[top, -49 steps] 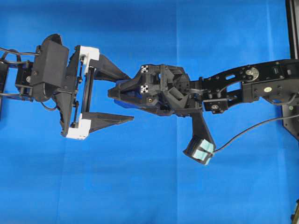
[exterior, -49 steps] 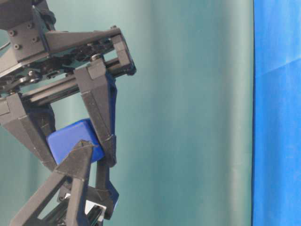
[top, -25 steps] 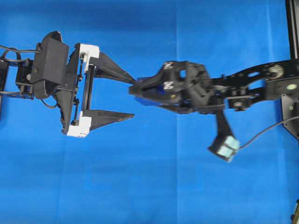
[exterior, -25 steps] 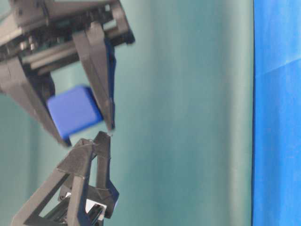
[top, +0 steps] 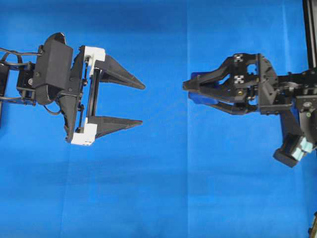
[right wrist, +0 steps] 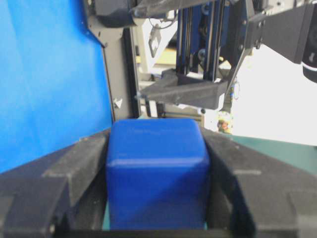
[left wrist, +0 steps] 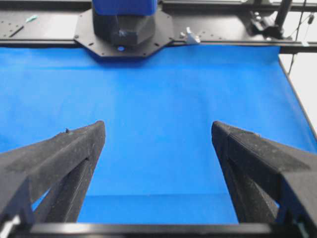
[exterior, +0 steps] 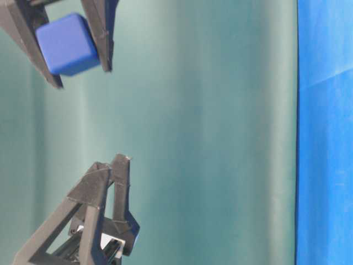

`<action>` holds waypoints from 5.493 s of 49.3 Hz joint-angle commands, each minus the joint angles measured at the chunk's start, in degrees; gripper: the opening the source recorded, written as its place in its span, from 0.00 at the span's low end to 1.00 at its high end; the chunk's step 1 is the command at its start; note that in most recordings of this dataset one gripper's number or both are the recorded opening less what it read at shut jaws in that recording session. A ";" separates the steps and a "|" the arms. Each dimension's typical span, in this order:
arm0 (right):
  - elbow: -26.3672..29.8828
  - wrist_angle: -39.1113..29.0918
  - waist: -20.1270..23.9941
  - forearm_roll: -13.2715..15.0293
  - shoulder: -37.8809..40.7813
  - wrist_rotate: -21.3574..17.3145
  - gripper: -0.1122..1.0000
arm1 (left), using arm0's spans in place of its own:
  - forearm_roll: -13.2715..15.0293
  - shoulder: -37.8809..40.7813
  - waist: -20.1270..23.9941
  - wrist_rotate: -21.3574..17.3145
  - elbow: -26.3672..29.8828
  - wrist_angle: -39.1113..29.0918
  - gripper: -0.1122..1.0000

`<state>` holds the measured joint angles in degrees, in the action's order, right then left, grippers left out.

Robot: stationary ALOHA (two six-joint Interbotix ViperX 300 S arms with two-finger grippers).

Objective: Handover the blue block to the right arm after grasping it with the left arm, then place it in the designated position.
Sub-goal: 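Pull the cube away to the right with the right gripper, then hold the cube in the right gripper near the right side, then rotate and lower the right gripper with the cube toward table center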

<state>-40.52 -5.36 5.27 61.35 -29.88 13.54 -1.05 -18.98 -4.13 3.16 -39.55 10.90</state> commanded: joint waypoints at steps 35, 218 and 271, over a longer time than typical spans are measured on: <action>0.62 0.00 0.18 -18.19 -1.14 -21.36 0.47 | -0.09 -1.05 0.44 -0.35 0.70 0.53 0.92; 0.18 -26.98 8.88 -30.76 -4.48 -48.60 0.47 | -0.09 -1.14 0.53 -0.79 0.62 0.09 0.92; -2.64 -3.87 8.00 -30.94 15.64 -55.20 0.47 | -0.09 -0.97 0.53 -0.70 0.79 0.35 0.92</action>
<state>-43.95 -11.78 13.89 30.50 -16.08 -41.40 -1.05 -19.07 -3.78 2.37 -39.55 10.72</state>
